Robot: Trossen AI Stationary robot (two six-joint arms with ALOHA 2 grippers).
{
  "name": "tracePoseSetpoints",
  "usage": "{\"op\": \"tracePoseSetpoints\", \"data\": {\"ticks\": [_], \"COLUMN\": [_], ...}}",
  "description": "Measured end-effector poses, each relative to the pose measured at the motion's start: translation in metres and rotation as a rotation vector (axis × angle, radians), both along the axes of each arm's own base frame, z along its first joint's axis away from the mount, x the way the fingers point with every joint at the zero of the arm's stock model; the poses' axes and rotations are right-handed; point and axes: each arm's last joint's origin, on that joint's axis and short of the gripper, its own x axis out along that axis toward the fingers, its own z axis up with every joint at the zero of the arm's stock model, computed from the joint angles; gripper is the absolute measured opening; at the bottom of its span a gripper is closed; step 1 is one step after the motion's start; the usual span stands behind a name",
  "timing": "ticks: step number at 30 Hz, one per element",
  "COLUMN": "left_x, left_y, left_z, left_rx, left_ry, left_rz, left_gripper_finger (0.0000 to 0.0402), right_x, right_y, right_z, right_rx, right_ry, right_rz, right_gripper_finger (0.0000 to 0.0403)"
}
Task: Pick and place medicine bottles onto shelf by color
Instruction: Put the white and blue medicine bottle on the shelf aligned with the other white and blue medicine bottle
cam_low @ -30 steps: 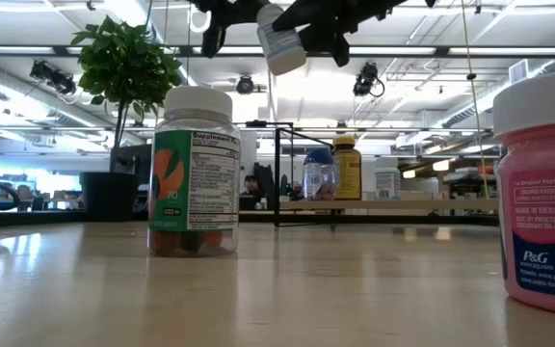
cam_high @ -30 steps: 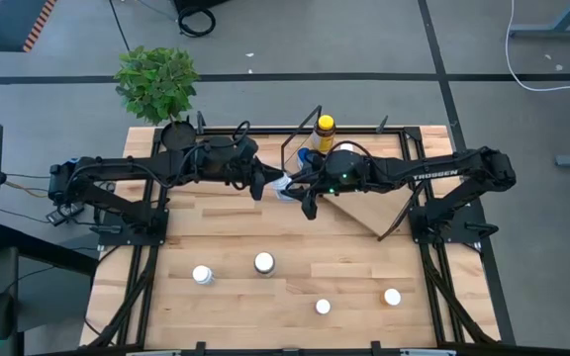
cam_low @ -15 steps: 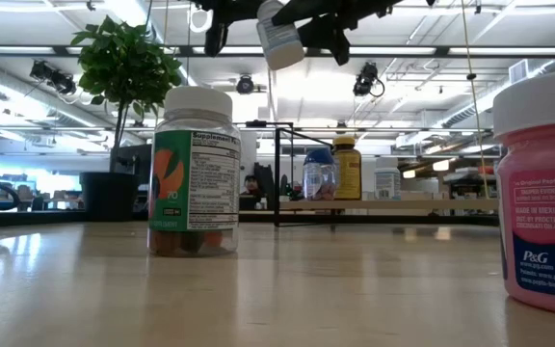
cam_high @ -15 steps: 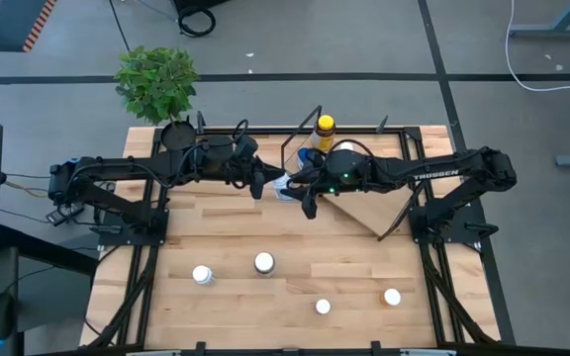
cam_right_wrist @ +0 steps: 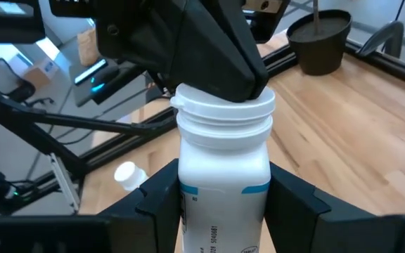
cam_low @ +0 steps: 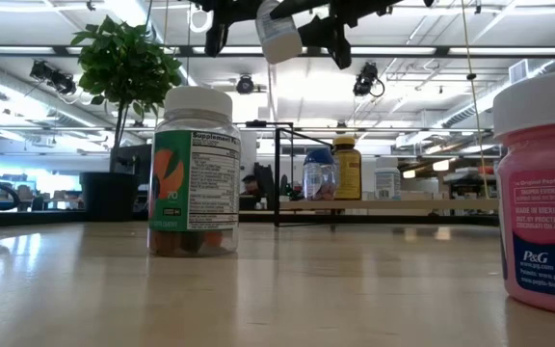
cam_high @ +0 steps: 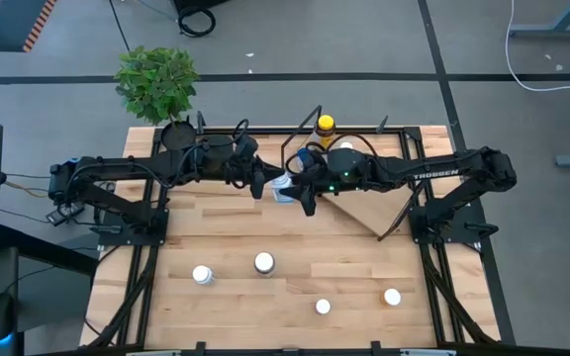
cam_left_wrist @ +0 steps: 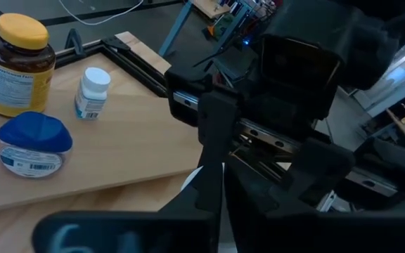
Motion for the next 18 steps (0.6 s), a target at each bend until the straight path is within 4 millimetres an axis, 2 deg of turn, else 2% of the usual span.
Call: {"op": "tracePoseSetpoints", "data": {"ticks": [10, 18], "left_x": [0.001, 0.011], "left_y": [-0.007, -0.014], "left_z": [0.0, -0.013], "left_rx": [0.06, 0.067], "left_ry": [0.006, 0.05], "left_rz": [-0.032, -0.034], "left_gripper_finger": [0.0015, 0.0014], "right_x": [0.0, -0.004], "right_y": [-0.005, -0.013], "right_z": [0.0, -0.006], "right_rx": [0.068, 0.14], "right_ry": [-0.007, 0.062], "right_rz": [-0.008, -0.02], "right_gripper_finger": [0.0174, 0.0174]}}
